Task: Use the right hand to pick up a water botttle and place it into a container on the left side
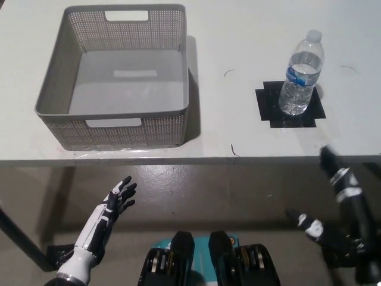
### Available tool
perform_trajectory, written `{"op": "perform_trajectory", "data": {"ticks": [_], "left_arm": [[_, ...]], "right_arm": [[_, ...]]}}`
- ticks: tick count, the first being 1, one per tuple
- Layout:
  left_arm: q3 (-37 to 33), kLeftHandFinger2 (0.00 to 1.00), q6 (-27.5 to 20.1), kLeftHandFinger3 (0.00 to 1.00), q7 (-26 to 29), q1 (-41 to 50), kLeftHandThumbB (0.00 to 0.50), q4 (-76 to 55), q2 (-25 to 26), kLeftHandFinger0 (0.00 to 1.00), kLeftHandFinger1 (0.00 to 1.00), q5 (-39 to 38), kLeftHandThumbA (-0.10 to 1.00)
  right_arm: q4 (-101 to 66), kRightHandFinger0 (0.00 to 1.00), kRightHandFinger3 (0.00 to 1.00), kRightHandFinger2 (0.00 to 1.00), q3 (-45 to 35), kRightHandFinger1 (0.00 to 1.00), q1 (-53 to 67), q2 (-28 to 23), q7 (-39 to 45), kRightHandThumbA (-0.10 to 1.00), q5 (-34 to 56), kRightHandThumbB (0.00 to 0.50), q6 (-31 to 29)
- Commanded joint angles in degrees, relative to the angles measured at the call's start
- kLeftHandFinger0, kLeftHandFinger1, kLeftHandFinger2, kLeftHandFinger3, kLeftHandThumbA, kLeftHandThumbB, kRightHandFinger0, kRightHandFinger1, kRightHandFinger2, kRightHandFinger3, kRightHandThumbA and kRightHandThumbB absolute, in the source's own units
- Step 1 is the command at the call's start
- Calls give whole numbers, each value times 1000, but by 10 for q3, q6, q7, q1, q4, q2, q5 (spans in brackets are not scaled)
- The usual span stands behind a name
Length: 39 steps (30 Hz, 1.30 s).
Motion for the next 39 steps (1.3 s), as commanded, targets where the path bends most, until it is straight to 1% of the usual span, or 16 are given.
{"op": "perform_trajectory", "data": {"ticks": [1,3,7,9,11,14,18,20,21,22,23,24,26,27,31,39], "left_arm": [[4,1000,-28,1000,-8,-2,147,-5,6,1000,1000,-6,994],[4,1000,-27,1000,-8,-2,153,-5,6,1000,1000,-6,1000],[4,1000,-21,1000,-8,-1,151,-10,5,1000,1000,-8,1000],[4,1000,-27,1000,-8,-2,146,-7,5,1000,1000,-6,1000],[4,1000,-28,1000,-8,-2,155,-4,5,1000,1000,-6,1000],[5,1000,-31,1000,-5,1,151,-2,3,1000,1000,-6,1000],[5,1000,-24,1000,-8,2,152,-7,3,1000,1000,-11,1000],[5,1000,-31,1000,-11,2,161,-1,2,1000,1000,-15,1000],[5,1000,-32,1000,-11,2,163,0,1,1000,1000,-17,1000],[5,1000,-32,1000,-9,2,166,1,2,1000,1000,-13,1000],[5,1000,-33,1000,-9,2,168,2,1,1000,1000,-14,1000],[5,1000,-32,1000,-10,2,168,1,1,1000,1000,-15,1000],[5,1000,-30,1000,-10,4,159,-2,1,1000,1000,-16,1000],[6,1000,-27,1000,-9,4,171,-3,0,1000,1000,-17,1000],[4,1000,-29,1000,-9,2,165,-4,2,1000,1000,-11,1000],[5,1000,-27,1000,-17,1,163,-3,-1,1000,1000,-27,982]], "right_arm": [[-21,1000,1000,1000,-35,1000,-59,-6,-24,1000,17,419,48],[-15,1000,1000,1000,-45,1000,-81,-3,-29,1000,16,429,58],[16,1000,1000,1000,-64,1000,-129,-5,-33,1000,24,363,73],[28,1000,1000,1000,-70,1000,-150,-8,-27,1000,41,356,100],[61,1000,1000,1000,-76,1000,-179,-16,-30,1000,27,384,121],[119,1000,1000,1000,-81,1000,-222,-24,-36,1000,20,398,127],[191,1000,1000,1000,-85,1000,-272,-35,-46,1000,10,383,151],[269,1000,1000,1000,-88,1000,-313,-45,-58,1000,6,443,156],[279,1000,1000,1000,-88,1000,-319,-45,-60,1000,5,417,157],[323,1000,1000,1000,-87,1000,-340,-51,-60,1000,4,480,147],[342,1000,1000,1000,-86,1000,-351,-53,-60,1000,4,490,144],[352,1000,1000,1000,-85,1000,-357,-54,-62,1000,4,459,145],[373,1000,1000,1000,-84,1000,-373,-53,-68,1000,4,498,156],[389,1000,1000,1000,-80,1000,-385,-56,-74,1000,-5,500,169],[432,1000,1000,1000,-72,1000,-412,-60,-86,1000,-17,500,174],[565,1000,1000,1000,-66,1000,-487,-59,-82,1000,-1,500,127]]}}
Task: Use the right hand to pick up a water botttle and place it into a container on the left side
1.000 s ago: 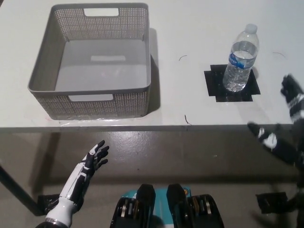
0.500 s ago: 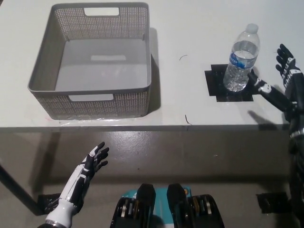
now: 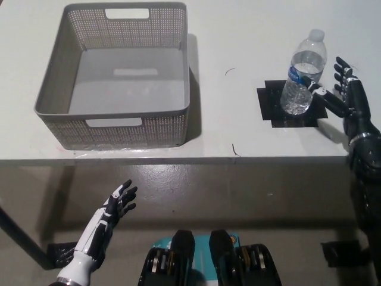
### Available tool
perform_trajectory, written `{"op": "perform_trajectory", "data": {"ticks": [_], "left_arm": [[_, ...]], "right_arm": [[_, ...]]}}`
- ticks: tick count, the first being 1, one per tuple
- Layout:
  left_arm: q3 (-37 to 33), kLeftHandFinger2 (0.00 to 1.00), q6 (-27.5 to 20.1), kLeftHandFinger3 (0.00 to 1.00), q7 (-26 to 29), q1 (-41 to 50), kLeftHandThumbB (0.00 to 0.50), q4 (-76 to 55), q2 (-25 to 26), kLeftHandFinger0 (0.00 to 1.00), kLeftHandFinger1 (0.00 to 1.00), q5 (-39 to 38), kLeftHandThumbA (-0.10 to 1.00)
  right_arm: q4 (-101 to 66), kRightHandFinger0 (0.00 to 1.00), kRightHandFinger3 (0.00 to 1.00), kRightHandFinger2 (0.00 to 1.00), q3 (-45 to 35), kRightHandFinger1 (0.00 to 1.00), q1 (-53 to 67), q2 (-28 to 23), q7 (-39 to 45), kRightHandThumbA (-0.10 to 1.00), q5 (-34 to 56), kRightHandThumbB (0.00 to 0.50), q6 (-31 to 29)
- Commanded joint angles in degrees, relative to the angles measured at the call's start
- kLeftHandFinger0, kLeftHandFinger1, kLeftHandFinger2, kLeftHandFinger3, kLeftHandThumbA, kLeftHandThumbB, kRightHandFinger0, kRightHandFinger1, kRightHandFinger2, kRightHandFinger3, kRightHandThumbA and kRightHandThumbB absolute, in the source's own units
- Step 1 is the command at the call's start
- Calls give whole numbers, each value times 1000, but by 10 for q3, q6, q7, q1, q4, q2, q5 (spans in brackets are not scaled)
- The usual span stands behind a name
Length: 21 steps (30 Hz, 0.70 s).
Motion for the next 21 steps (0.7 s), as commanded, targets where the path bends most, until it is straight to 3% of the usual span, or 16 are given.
{"op": "perform_trajectory", "data": {"ticks": [1,9,11,12,13,14,15,16,19,21], "left_arm": [[5,1000,-17,1000,-10,-7,164,-8,-1,1000,1000,-17,980],[3,1000,-23,1000,-9,-12,173,-6,2,1000,1000,-13,982],[1,1000,-30,1000,-11,-14,169,0,1,1000,1000,-11,986],[0,1000,-33,1000,-10,-14,162,1,0,1000,1000,-9,988],[0,1000,-30,1000,-10,-14,162,-1,-1,1000,1000,-11,987],[0,1000,-31,1000,-9,-15,161,0,0,1000,1000,-8,987],[0,1000,-30,1000,-8,-17,165,-1,1,1000,1000,-7,990],[0,1000,-28,1000,-8,-18,171,-3,3,1000,1000,-6,997],[3,1000,-16,1000,-12,-20,180,-7,5,1000,1000,-15,995],[3,1000,-9,1000,-15,-17,173,-13,5,1000,1000,-21,990]], "right_arm": [[53,1000,1000,1000,11,1000,-75,-8,-17,1000,-5,500,-42],[204,1000,1000,1000,41,1000,-188,9,-23,970,-12,500,-98],[258,1000,1000,1000,43,1000,-227,19,-58,656,-13,500,-130],[287,780,1000,930,35,835,-251,28,-113,337,-12,456,-128],[307,75,433,359,35,195,-267,33,-156,6,-17,334,-132],[321,15,328,327,41,105,-278,36,-186,-79,-26,281,-138],[334,1,293,355,43,41,-288,37,-194,-99,-26,199,-140],[340,0,329,380,44,9,-294,39,-196,-100,-26,151,-140],[349,0,529,545,47,71,-303,42,-202,-100,-26,115,-144],[348,0,582,562,48,100,-305,46,-210,-100,-27,108,-151]]}}
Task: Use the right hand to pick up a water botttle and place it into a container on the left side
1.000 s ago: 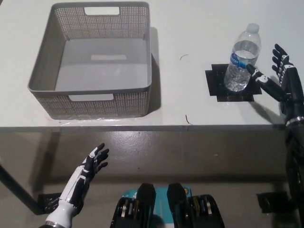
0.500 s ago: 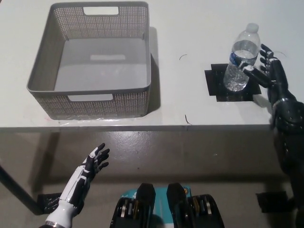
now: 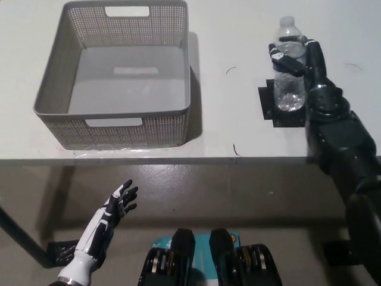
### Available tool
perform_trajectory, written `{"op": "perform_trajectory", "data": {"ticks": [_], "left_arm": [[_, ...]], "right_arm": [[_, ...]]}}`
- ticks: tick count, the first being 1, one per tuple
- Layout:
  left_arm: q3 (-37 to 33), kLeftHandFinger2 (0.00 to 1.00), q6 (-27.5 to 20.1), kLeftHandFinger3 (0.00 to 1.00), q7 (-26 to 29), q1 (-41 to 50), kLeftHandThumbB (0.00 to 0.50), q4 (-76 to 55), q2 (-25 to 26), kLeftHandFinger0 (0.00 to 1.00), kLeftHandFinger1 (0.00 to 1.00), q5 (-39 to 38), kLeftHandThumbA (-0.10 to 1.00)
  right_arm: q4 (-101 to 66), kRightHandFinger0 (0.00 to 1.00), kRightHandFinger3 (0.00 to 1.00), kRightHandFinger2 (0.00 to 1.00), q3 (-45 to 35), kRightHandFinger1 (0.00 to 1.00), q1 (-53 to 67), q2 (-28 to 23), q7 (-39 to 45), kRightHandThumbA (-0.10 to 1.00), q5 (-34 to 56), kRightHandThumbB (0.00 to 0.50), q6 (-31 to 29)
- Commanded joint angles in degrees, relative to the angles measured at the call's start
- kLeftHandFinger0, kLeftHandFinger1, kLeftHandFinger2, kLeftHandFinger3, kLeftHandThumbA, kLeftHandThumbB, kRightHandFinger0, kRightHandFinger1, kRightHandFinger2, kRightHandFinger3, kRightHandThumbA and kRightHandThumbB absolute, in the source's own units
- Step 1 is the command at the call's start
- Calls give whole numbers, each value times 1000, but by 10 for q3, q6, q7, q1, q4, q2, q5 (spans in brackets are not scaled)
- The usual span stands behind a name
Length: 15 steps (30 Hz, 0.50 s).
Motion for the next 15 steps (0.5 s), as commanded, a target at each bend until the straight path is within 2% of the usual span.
{"op": "perform_trajectory", "data": {"ticks": [1,3,5,8,9,11,14,15], "left_arm": [[4,1000,-10,1000,-13,-10,164,-20,5,1000,1000,-13,988],[3,1000,-17,1000,-12,-8,155,-19,6,1000,1000,-8,988],[3,1000,-20,1000,-14,-7,150,-17,7,1000,1000,-9,985],[4,1000,-23,1000,-11,-9,159,-15,6,1000,1000,-2,993],[4,1000,-23,1000,-10,-9,159,-13,6,1000,1000,-1,991],[4,1000,-24,1000,-10,-8,159,-13,6,1000,1000,0,991],[2,1000,-26,1000,-10,-7,172,-12,5,1000,1000,3,995],[2,1000,-22,1000,-12,-7,176,-13,5,1000,1000,0,995]], "right_arm": [[7,0,587,556,12,97,-75,4,-96,-100,-15,111,-71],[3,0,641,581,15,128,-74,6,-106,-100,-18,113,-83],[-3,0,606,582,14,142,-77,8,-109,-100,-13,108,-87],[-35,0,656,661,10,216,-93,20,-97,-100,-5,108,-98],[-43,0,649,663,11,224,-95,23,-93,-100,-4,104,-104],[-66,0,619,656,25,237,-107,35,-106,-100,-21,125,-115],[-102,0,619,629,31,216,-129,59,-98,-100,-19,95,-117],[-122,0,604,621,31,212,-137,71,-90,-100,-14,121,-111]]}}
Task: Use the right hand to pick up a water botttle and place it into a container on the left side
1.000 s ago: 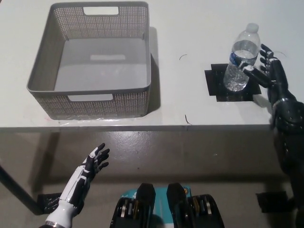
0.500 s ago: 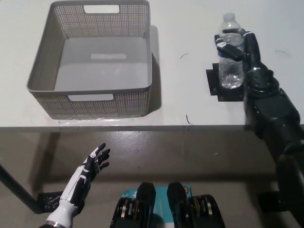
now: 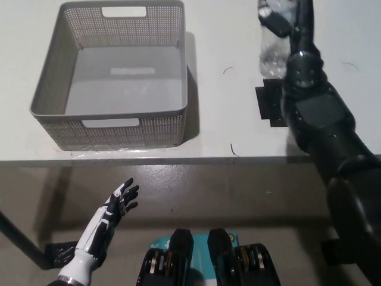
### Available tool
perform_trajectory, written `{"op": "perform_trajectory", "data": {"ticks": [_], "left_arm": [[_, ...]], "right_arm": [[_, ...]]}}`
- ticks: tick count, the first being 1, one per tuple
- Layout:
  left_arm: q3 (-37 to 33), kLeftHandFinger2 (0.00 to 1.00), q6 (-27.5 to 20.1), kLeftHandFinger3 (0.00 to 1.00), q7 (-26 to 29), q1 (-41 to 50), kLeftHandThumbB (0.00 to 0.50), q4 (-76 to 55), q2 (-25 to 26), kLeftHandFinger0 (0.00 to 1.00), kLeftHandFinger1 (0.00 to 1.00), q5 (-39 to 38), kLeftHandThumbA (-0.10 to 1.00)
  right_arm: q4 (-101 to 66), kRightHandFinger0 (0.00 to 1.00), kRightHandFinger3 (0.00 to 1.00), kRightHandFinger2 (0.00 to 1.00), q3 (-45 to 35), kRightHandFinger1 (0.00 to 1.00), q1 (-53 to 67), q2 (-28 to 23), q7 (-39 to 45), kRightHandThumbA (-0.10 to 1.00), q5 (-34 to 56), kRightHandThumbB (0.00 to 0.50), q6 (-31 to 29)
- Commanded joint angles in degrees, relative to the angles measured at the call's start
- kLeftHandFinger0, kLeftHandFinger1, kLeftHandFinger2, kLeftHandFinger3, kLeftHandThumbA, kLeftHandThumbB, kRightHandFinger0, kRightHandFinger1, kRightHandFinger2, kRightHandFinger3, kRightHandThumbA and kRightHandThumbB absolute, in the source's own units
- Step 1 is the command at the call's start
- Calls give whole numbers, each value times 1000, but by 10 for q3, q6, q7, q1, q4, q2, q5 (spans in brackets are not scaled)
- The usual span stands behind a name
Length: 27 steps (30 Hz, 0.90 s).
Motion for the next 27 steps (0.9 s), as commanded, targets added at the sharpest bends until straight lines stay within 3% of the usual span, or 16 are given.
{"op": "perform_trajectory", "data": {"ticks": [1,4,7,8,9,10,13,17,20,23,27], "left_arm": [[2,1000,-16,1000,-5,-6,177,-13,4,1000,1000,0,994],[0,1000,-18,1000,0,-8,174,-14,5,1000,1000,12,1000],[-1,1000,-13,1000,-3,-8,185,-17,6,1000,1000,11,1000],[-1,1000,-11,1000,-4,-7,187,-19,7,1000,1000,11,1000],[-1,1000,-9,1000,-4,-6,195,-22,8,1000,1000,12,1000],[-1,1000,-13,1000,-8,-7,179,-20,10,1000,1000,8,1000],[-3,1000,-19,1000,-10,-12,180,-14,10,1000,1000,12,1000],[-5,1000,-14,1000,-14,-12,172,-19,9,1000,1000,11,1000],[-2,1000,2,1000,-14,-10,183,-29,7,1000,1000,4,974],[-3,1000,2,1000,-13,-9,187,-36,11,1000,1000,13,994],[-6,1000,0,1000,-10,-10,178,-38,12,1000,1000,25,1000]], "right_arm": [[-72,0,583,601,11,205,-82,36,-8,-100,-7,138,-37],[-107,0,427,556,21,159,-95,62,-24,-100,-19,175,-16],[-124,0,358,434,28,75,-108,93,-15,-100,-14,133,-21],[-125,0,375,425,28,45,-111,102,-11,-100,-11,121,-18],[-125,0,363,413,28,48,-115,109,-7,-100,-9,209,-15],[-115,0,345,398,30,5,-124,122,-9,-100,-9,139,-16],[-82,0,443,471,33,30,-135,154,-17,-100,-8,142,-24],[-53,0,396,491,34,49,-131,175,-4,-100,-3,132,-21],[5,0,531,620,47,143,-122,189,3,-100,-11,136,-33],[50,0,523,653,53,180,-108,193,6,-100,-11,132,-33],[89,0,748,816,69,309,-91,188,7,-100,-18,94,-3]]}}
